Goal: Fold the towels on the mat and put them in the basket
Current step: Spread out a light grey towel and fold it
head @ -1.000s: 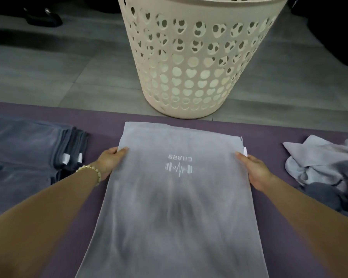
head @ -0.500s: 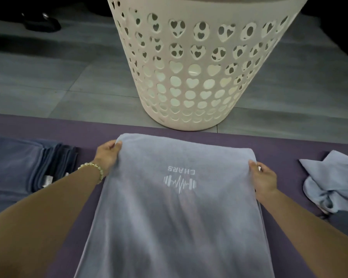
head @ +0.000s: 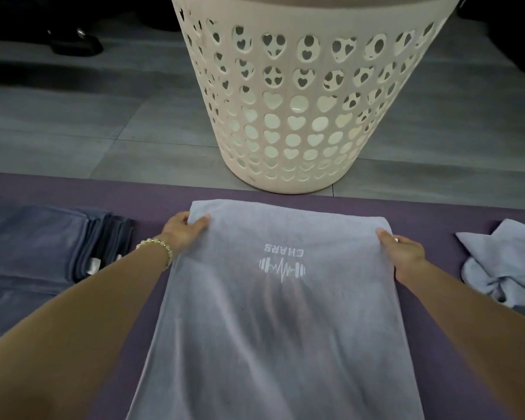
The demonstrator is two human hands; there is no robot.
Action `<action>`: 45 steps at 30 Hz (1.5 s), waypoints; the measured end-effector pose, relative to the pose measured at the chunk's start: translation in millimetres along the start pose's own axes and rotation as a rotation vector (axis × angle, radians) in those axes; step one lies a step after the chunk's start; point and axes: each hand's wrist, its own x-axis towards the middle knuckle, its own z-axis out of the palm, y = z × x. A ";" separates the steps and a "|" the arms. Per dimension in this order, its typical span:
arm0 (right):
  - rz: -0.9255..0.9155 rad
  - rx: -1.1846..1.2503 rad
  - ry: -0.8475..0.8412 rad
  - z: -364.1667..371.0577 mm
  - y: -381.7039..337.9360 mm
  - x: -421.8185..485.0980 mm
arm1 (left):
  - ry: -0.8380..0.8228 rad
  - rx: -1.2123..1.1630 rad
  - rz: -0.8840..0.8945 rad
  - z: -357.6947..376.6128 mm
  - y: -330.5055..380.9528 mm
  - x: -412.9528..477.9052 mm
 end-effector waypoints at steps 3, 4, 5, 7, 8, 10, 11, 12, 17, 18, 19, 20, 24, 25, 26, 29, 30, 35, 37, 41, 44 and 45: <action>0.033 -0.014 -0.056 -13.1 -4.5 -23.3 | 0.003 0.112 -0.040 -10.4 -12.8 -27.1; 0.019 -0.065 -0.085 -21.4 -0.3 -33.4 | -0.030 0.140 -0.047 -14.5 -18.9 -41.4; 0.005 -0.120 -0.117 -31.2 7.9 -43.7 | -0.077 0.146 -0.045 -18.3 -24.9 -58.1; 0.018 -0.197 -0.189 -54.2 29.3 -68.1 | -0.173 0.079 -0.064 -24.7 -41.4 -88.8; 0.040 -0.203 -0.219 -66.1 40.9 -80.8 | -0.204 0.033 -0.075 -26.9 -50.2 -102.7; 0.085 -0.186 -0.257 -85.1 58.8 -103.7 | -0.218 -0.021 -0.078 -30.6 -67.6 -124.4; 0.102 -0.180 -0.272 -92.3 65.5 -110.7 | -0.206 -0.050 -0.083 -31.0 -73.6 -132.8; 0.112 -0.177 -0.288 -97.2 70.3 -115.4 | -0.184 -0.082 -0.092 -29.6 -79.5 -137.8; 0.090 -0.137 -0.183 -99.9 77.7 -107.9 | -0.034 -0.160 -0.132 -27.3 -88.5 -146.3; 0.098 -0.107 -0.171 -99.1 76.1 -108.9 | -0.008 -0.180 -0.150 -27.1 -90.9 -146.4; 0.110 -0.079 -0.171 -98.8 74.8 -111.0 | 0.008 -0.194 -0.169 -28.3 -91.5 -149.3; 0.124 -0.061 -0.185 -99.5 74.4 -114.8 | 0.004 -0.189 -0.175 -28.8 -92.1 -152.8; 0.171 -0.146 -0.278 -114.8 85.9 -142.3 | -0.202 -0.050 -0.205 -38.7 -100.4 -184.8; 0.186 -0.194 -0.330 -121.4 90.7 -153.3 | -0.285 0.001 -0.209 -44.1 -105.1 -196.4; 0.207 -0.245 -0.387 -128.4 96.0 -164.9 | -0.363 0.063 -0.200 -49.1 -113.6 -206.2; 0.252 -0.334 -0.511 -146.7 115.8 -194.1 | -0.496 0.189 -0.170 -62.3 -137.4 -232.4; 0.256 -0.342 -0.531 -151.0 122.1 -202.4 | -0.519 0.195 -0.172 -65.3 -143.5 -239.4; 0.240 -0.409 -0.570 -167.1 139.7 -231.6 | -0.610 0.259 -0.175 -80.0 -158.7 -263.9; 0.221 -0.465 -0.585 -171.5 142.9 -236.2 | -0.588 0.265 -0.159 -85.2 -158.6 -263.8; 0.099 -0.568 -0.425 -176.9 150.7 -233.3 | -0.449 0.216 -0.116 -88.5 -153.0 -264.2; -0.047 -0.758 -0.322 -176.3 152.0 -236.0 | -0.323 0.188 -0.104 -85.1 -153.3 -269.1; -0.065 -0.779 -0.298 -175.4 151.5 -236.8 | -0.315 0.191 -0.105 -83.8 -153.9 -269.9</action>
